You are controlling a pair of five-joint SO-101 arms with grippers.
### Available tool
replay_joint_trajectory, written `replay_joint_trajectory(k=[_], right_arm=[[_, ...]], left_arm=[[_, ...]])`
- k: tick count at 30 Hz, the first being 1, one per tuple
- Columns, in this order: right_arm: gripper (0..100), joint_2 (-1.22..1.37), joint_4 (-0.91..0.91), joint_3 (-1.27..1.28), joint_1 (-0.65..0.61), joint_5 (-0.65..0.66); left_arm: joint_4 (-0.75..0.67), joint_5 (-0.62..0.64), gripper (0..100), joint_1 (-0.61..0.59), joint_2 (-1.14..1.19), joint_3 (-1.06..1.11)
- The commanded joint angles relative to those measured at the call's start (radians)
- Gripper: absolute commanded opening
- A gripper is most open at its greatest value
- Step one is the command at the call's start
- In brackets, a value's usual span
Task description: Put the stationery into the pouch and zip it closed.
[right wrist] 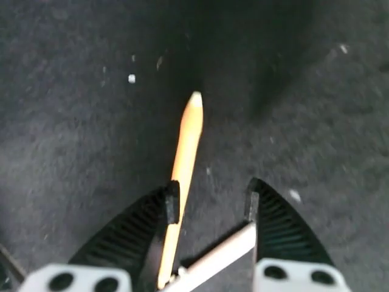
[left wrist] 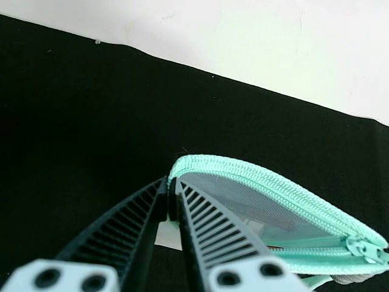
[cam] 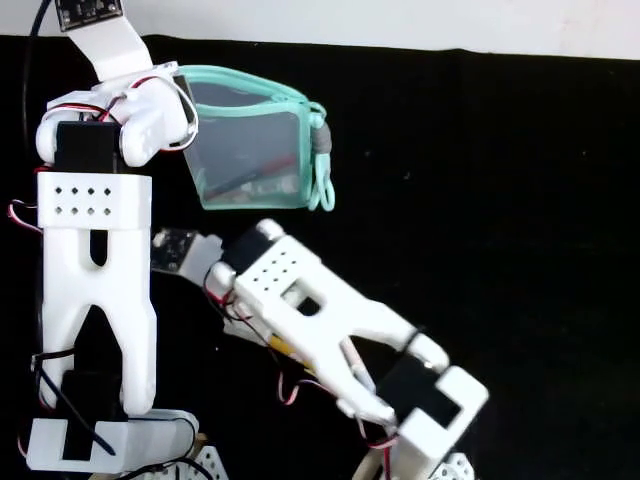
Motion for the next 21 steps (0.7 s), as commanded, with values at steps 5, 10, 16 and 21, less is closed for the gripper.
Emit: replay_joint_trajectory(k=[5,10,16,21], right_arm=[[17.9,0.127,-0.116,-0.005,-0.058,0.012],[17.9,0.186,-0.16,-0.005,-0.061,0.012],[1.8,0.228,-0.18,-0.005,-0.058,0.008],[0.9,0.226,-0.174,-0.005,-0.048,0.005]], left_arm=[[0.005,-0.006,1,0.024,0.068,0.01],[0.003,-0.006,1,0.024,0.068,0.01],[0.003,-0.006,1,0.024,0.068,0.01],[0.003,-0.006,1,0.024,0.068,0.01]])
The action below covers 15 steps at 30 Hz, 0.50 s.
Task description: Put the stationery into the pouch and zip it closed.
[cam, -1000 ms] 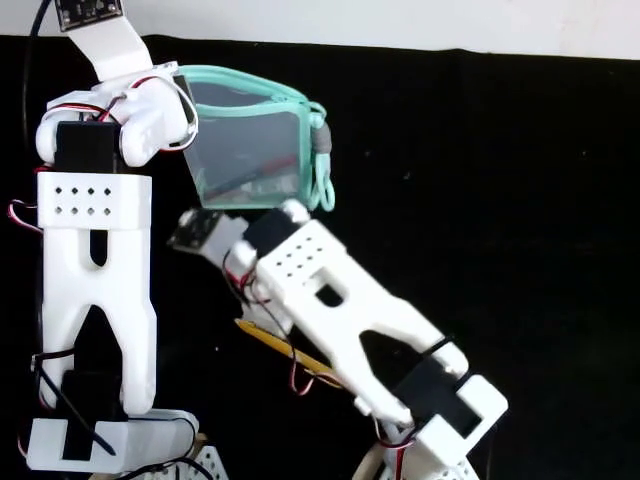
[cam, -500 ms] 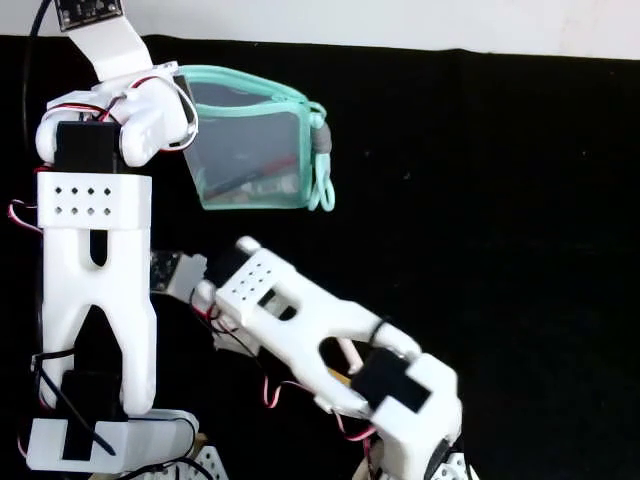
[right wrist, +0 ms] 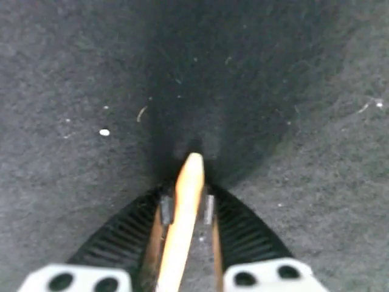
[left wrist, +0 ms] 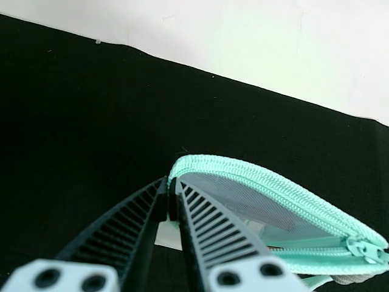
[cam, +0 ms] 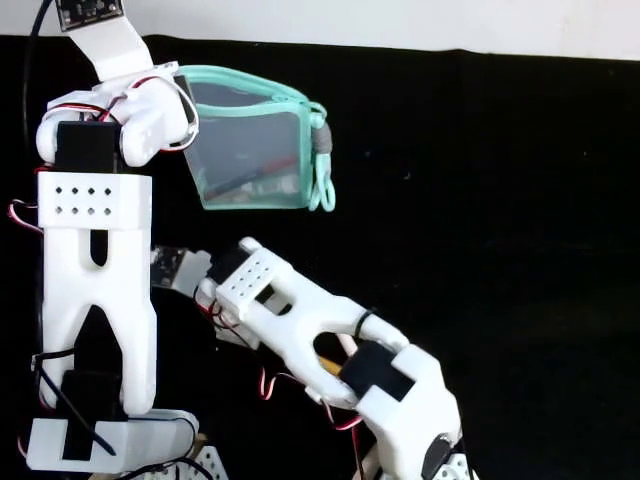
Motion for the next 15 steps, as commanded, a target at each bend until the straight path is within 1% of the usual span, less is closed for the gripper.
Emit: replay_joint_trajectory(k=[1,4,7,11,15], right_arm=[[0.8,0.001,-0.002,0.012,-0.001,0.005],[0.8,-0.001,0.001,-0.001,0.007,-0.011],[0.8,-0.002,0.027,-0.065,0.047,-0.086],[0.8,-0.042,0.094,-0.15,0.137,-0.158],[0.7,-0.093,0.15,-0.171,0.228,-0.242]], left_arm=[[0.003,-0.006,1,0.024,0.068,0.01],[0.003,-0.006,1,0.024,0.068,0.01],[0.003,-0.006,1,0.024,0.068,0.01],[0.003,-0.006,1,0.024,0.068,0.01],[0.003,-0.006,1,0.024,0.068,0.01]])
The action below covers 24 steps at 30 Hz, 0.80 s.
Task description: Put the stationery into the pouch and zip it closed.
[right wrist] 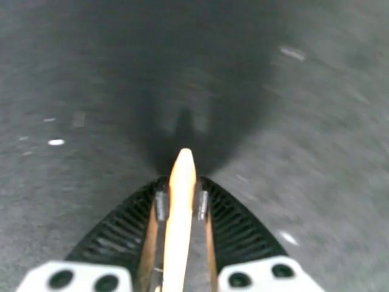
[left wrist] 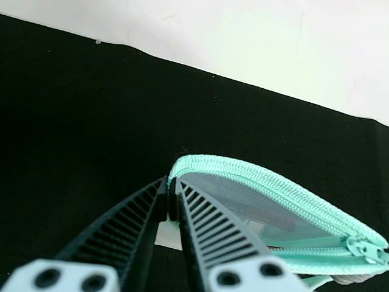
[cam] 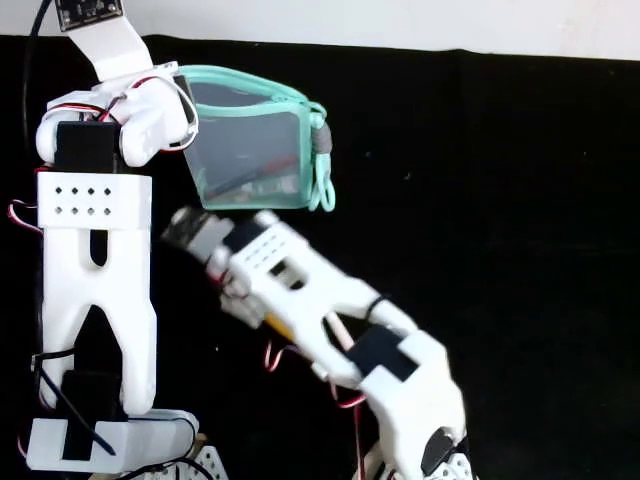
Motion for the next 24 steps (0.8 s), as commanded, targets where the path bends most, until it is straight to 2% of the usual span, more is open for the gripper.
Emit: replay_joint_trajectory(k=[1,11,24], right_arm=[[0.7,-0.093,0.05,-0.048,0.087,-0.075],[0.7,-0.213,0.196,-0.047,0.223,-0.183],[0.7,-0.443,0.364,-0.047,0.263,-0.18]], left_arm=[[0.003,-0.006,1,0.024,0.068,0.01],[0.003,-0.006,1,0.024,0.068,0.01],[0.003,-0.006,1,0.024,0.068,0.01]])
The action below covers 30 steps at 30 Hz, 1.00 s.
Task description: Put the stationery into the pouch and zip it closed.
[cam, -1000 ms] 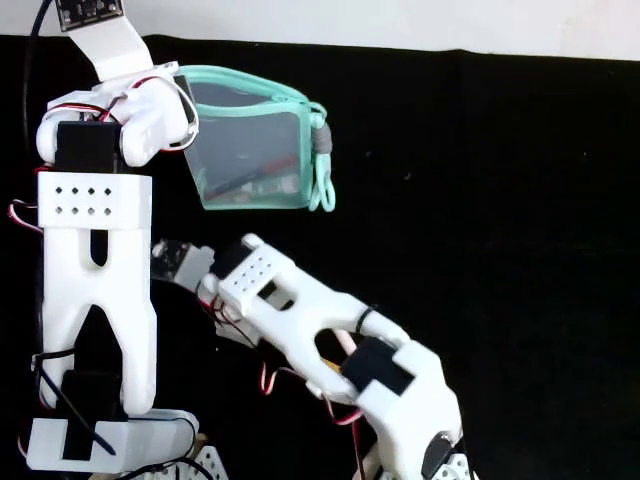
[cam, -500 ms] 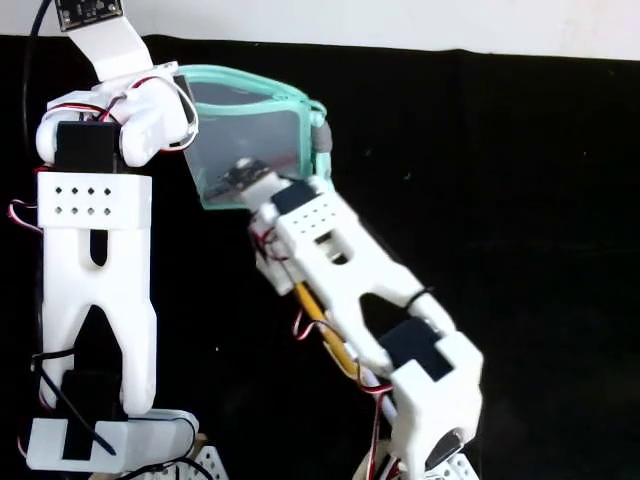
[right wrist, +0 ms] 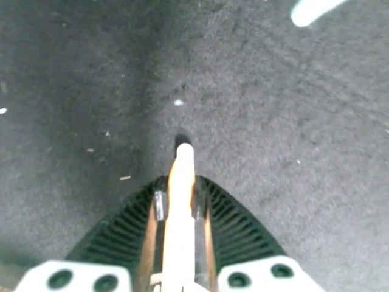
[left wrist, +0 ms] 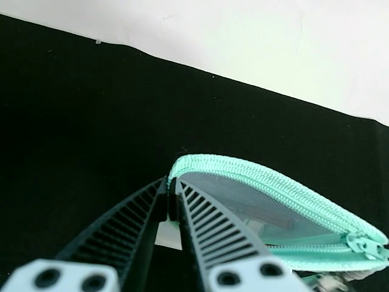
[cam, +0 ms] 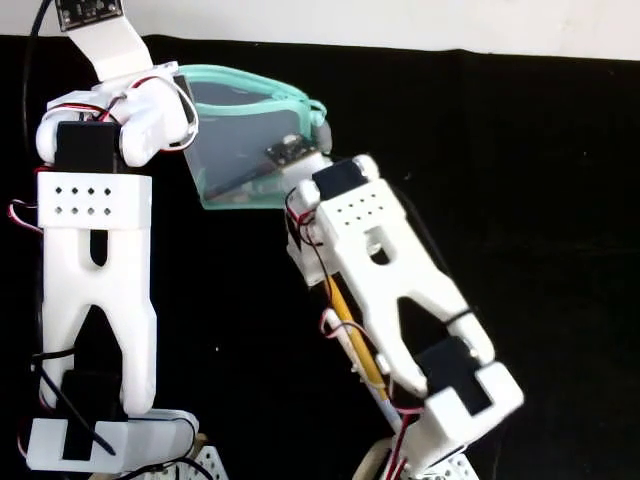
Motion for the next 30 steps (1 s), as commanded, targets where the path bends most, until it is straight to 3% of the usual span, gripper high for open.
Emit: replay_joint_trajectory(k=[1,11,19,30], right_arm=[[0.7,-0.128,0.042,-0.041,0.013,-0.005],[0.7,-0.262,0.088,-0.131,0.114,-0.006],[0.7,-0.248,-0.004,-0.47,0.12,-0.006],[0.7,0.016,-0.105,-0.987,0.082,-0.008]], left_arm=[[0.003,-0.006,1,0.024,0.068,0.01],[0.003,-0.006,1,0.027,0.068,0.012],[0.003,-0.006,1,0.028,0.068,0.013],[0.003,-0.006,1,0.03,0.068,0.013]])
